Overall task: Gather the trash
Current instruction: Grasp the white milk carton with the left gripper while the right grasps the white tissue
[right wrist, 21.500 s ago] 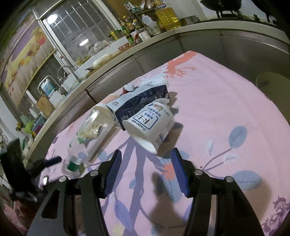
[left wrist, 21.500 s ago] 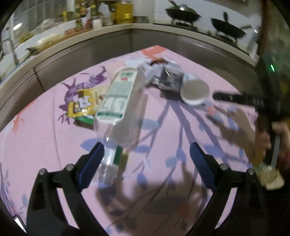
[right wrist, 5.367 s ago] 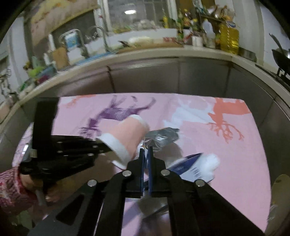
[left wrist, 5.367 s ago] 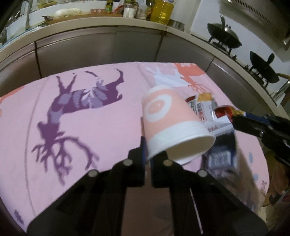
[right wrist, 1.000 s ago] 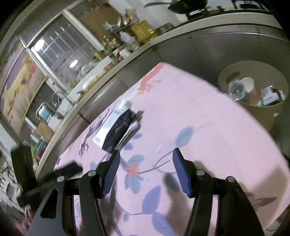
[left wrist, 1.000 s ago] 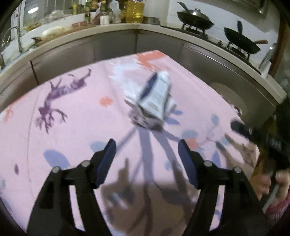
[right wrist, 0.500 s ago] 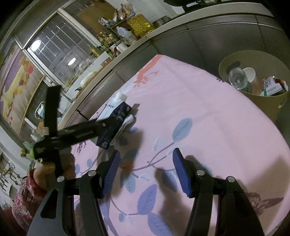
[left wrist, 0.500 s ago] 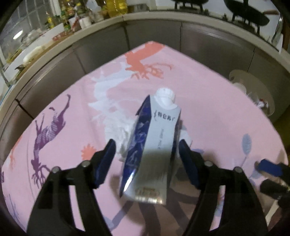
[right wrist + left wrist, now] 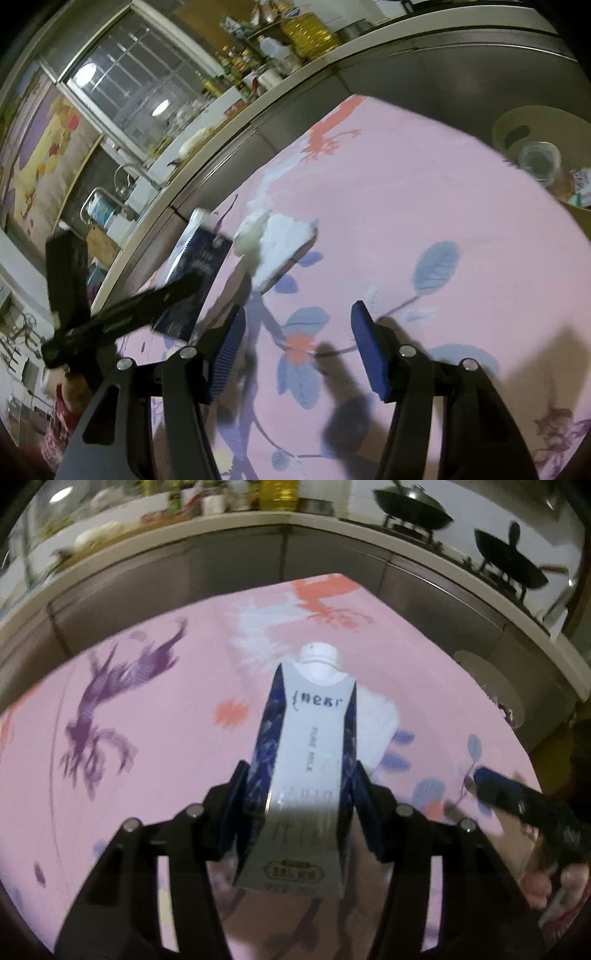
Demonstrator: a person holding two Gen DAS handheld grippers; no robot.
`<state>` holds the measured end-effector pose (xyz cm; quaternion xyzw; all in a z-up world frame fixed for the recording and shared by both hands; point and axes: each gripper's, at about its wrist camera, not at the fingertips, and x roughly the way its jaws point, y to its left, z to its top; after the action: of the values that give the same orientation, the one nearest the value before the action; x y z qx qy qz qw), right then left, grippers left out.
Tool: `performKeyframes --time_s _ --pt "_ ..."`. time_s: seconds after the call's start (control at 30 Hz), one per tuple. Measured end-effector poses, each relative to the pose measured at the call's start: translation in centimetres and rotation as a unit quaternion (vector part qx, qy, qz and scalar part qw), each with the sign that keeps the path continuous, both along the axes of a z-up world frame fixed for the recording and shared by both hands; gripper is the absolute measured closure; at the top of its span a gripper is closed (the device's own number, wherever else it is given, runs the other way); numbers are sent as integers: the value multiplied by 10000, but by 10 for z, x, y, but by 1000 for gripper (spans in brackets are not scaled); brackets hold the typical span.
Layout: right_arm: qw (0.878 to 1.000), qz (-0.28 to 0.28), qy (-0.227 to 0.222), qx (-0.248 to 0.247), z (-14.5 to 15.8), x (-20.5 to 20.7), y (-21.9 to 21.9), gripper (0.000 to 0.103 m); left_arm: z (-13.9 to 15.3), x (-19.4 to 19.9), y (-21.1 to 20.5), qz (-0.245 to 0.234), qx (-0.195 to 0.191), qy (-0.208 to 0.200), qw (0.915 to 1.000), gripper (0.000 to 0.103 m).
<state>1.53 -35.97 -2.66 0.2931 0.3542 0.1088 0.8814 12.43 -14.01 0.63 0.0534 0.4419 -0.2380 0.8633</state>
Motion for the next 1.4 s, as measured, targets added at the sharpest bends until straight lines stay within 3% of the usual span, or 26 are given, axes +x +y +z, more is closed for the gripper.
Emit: performKeyframes --time_s 0.23,0.5,0.53,0.63,0.67,0.8,1.07,1.23,1.27,1.3,1.33,1.4 --pt "9998 37 62 -186 3 41 15 53 -17 -20 71 573 -165 250 9979 51" --pt "9946 68 126 -1029 6 99 33 56 -16 -28 106 856 -434 273 9950 52" --pt "9938 120 143 -1093 5 102 36 59 -16 -28 109 874 -447 268 9948 52" --pt "9912 435 352 -1202 -7 111 54 92 -18 -30 117 932 -431 274 9943 52" --pt "9906 485 344 -1235 -8 109 61 99 -19 -30 119 952 -429 287 9941 52" --pt "9885 867 117 -1235 -1 84 91 103 -22 -32 125 1014 -386 332 9935 52" --pt "9783 1821 -56 -985 5 3 141 103 -24 -46 125 1068 -101 213 9940 51" --pt "9797 1723 210 -1007 -13 -19 141 99 -27 -57 122 1087 70 158 9939 51" --pt "9805 1712 279 -927 -17 -21 139 93 -27 -58 123 1079 91 140 9940 51" --pt "9810 1700 342 -867 -21 -23 137 80 -27 -59 123 1080 104 134 9940 51" --pt "9816 1693 362 -811 -22 -25 136 76 -27 -61 124 1092 115 138 9939 51" --pt "9827 1651 242 -808 -18 -28 134 51 -26 -63 125 1122 135 139 9935 41"
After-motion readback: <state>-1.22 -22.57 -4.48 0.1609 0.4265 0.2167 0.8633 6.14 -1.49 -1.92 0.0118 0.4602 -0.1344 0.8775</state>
